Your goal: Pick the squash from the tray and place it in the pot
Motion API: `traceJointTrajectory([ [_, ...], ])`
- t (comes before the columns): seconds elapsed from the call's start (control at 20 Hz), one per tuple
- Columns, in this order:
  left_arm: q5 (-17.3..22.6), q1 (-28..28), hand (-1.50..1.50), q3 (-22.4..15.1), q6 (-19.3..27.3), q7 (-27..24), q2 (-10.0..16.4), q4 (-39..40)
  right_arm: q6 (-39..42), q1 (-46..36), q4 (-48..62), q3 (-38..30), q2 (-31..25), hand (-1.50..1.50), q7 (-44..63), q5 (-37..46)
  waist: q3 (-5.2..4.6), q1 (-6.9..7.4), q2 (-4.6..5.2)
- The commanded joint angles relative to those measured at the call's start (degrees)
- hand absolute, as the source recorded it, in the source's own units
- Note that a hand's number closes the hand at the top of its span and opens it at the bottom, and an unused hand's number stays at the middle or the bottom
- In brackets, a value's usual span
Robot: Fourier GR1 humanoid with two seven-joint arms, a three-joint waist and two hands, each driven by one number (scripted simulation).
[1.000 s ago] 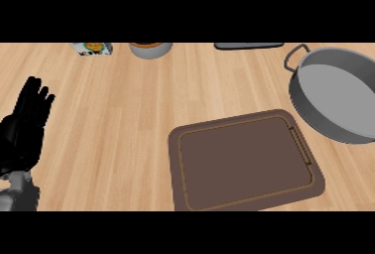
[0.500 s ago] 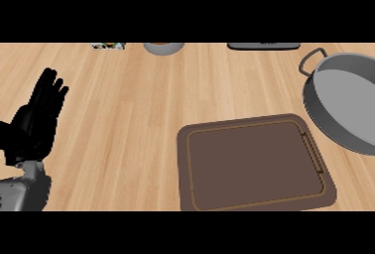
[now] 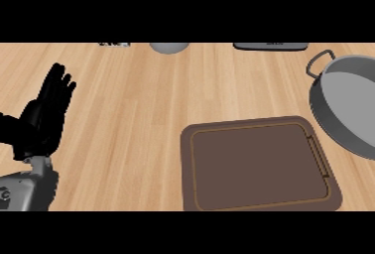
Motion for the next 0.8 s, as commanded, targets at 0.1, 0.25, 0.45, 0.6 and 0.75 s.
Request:
traceJointTrajectory([
  [0.1,0.0,-1.1,0.0,0.1,-0.9,-1.5,-0.3,2.3,-15.6,-6.4,10.3,3.1,-0.6,1.5,-5.0,15.5,0.02,0.62,0.26],
  [0.25,0.9,-2.2,0.0,0.9,-1.7,-1.3,0.0,3.4,-19.9,-13.2,24.1,5.0,1.4,1.5,-10.4,19.1,0.08,1.16,0.4],
  [0.45,1.1,-3.1,0.0,1.7,-2.2,-0.4,0.9,3.4,-22.0,-21.9,37.0,7.6,1.9,1.5,-13.6,23.5,0.07,1.27,0.41],
  [0.6,-1.3,-3.6,0.0,-0.3,0.4,-1.0,-1.6,3.8,-15.6,-25.6,45.3,6.3,1.6,1.5,-14.7,21.1,0.15,1.63,0.65],
  [0.75,-0.7,-1.5,0.0,-0.7,-1.0,-2.4,-1.7,2.8,-16.4,-29.3,50.6,7.8,5.0,-1.5,-9.3,23.5,0.15,2.67,0.79],
])
